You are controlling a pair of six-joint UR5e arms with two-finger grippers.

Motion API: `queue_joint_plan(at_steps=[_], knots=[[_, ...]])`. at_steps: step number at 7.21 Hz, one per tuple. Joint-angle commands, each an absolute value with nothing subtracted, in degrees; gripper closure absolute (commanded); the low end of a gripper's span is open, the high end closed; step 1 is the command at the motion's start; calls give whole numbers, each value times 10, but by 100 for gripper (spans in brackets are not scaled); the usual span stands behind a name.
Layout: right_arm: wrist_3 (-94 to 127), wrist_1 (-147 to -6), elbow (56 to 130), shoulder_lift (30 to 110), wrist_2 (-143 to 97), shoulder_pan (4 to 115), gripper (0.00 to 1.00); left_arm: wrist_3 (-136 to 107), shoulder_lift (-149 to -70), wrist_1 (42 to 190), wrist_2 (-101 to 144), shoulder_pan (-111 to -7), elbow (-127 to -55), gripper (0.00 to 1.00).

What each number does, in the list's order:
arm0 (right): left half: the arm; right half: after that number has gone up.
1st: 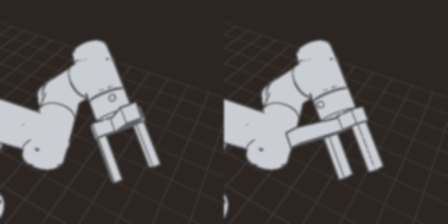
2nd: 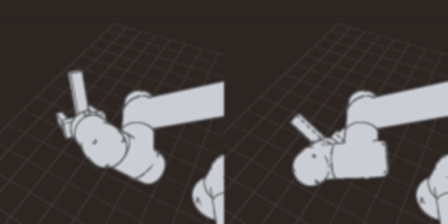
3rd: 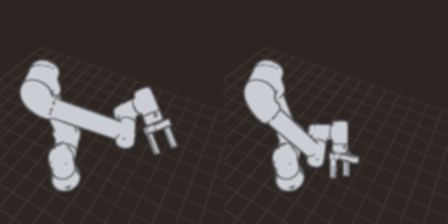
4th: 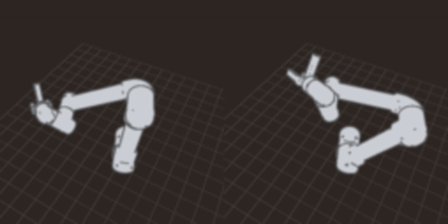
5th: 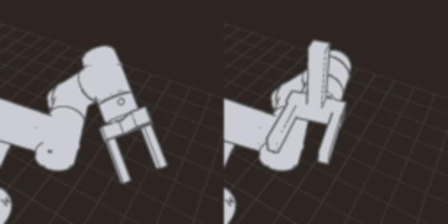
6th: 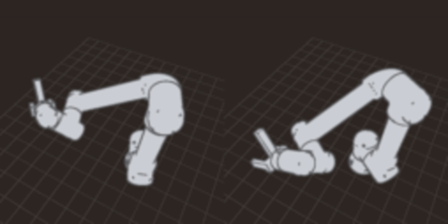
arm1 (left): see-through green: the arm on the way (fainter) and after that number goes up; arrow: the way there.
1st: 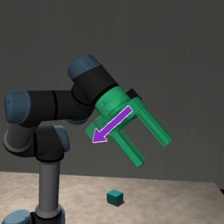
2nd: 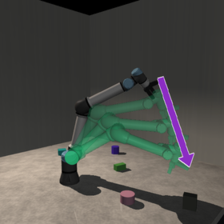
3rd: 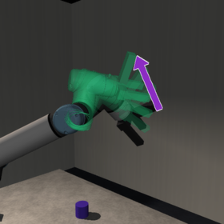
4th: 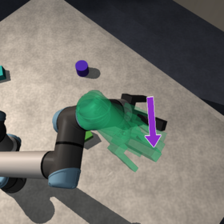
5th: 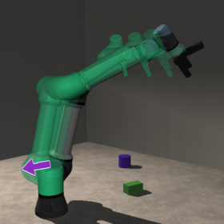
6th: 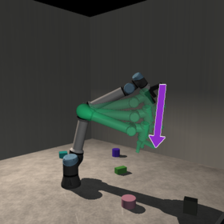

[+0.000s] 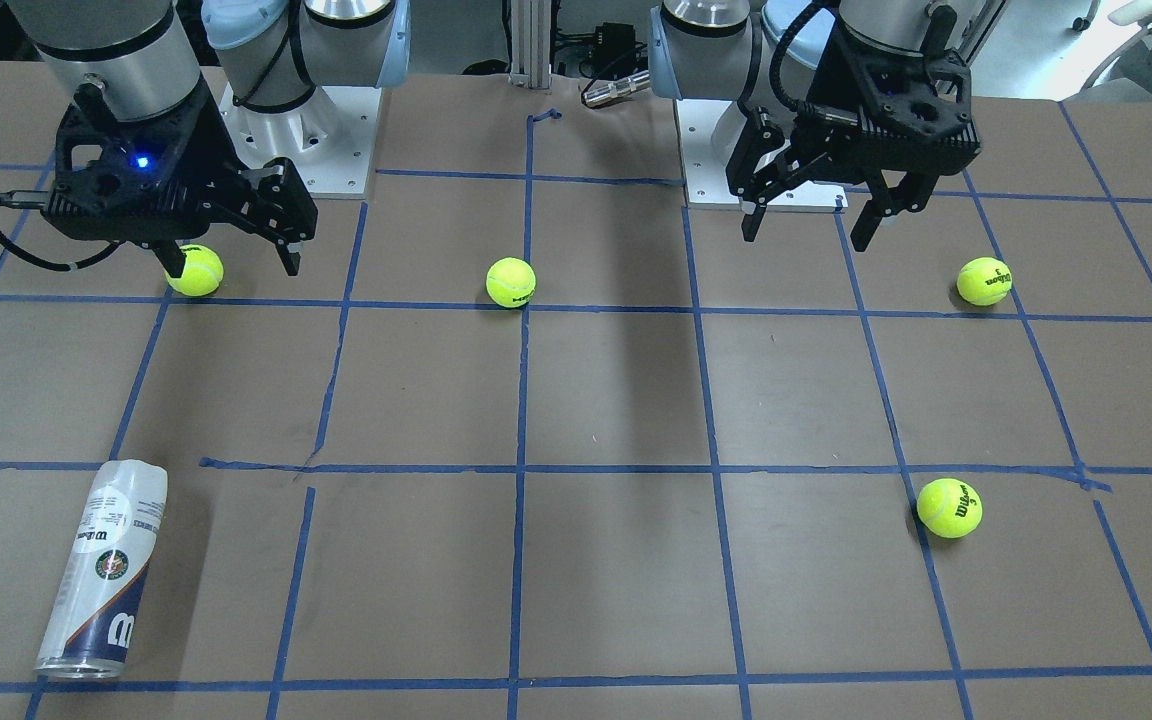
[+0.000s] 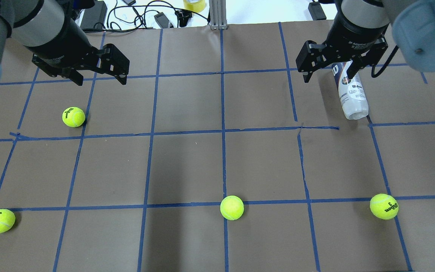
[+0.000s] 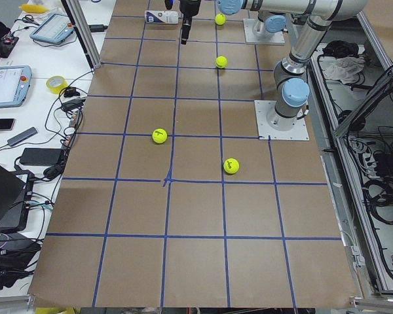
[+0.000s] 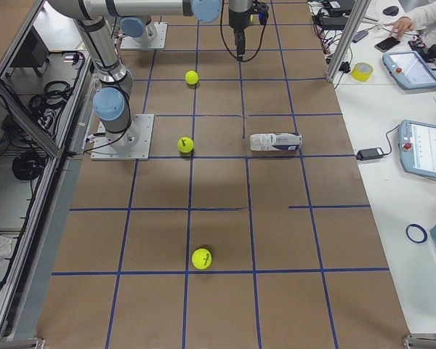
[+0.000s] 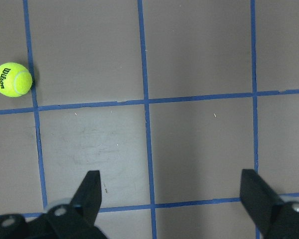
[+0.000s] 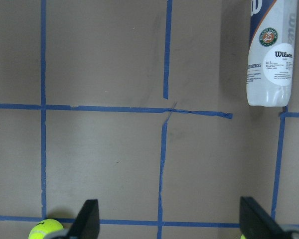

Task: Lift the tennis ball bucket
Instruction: 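Move the right gripper down toward the upright Wilson tennis ball can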

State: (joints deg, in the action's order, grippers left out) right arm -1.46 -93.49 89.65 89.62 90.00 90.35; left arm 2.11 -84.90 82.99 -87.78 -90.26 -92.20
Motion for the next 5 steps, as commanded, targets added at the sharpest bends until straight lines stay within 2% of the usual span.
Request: queue_joint_plan(at_steps=[1, 3, 5], knots=[[-13, -932, 896, 879, 937, 856, 0, 21, -849, 830, -878, -903, -922, 0], [-18, -941, 845, 791, 934, 803, 0, 21, -846, 832, -880, -903, -922, 0], [-24, -1002, 735, 648, 937, 801, 0, 21, -846, 832, -878, -903, -922, 0]])
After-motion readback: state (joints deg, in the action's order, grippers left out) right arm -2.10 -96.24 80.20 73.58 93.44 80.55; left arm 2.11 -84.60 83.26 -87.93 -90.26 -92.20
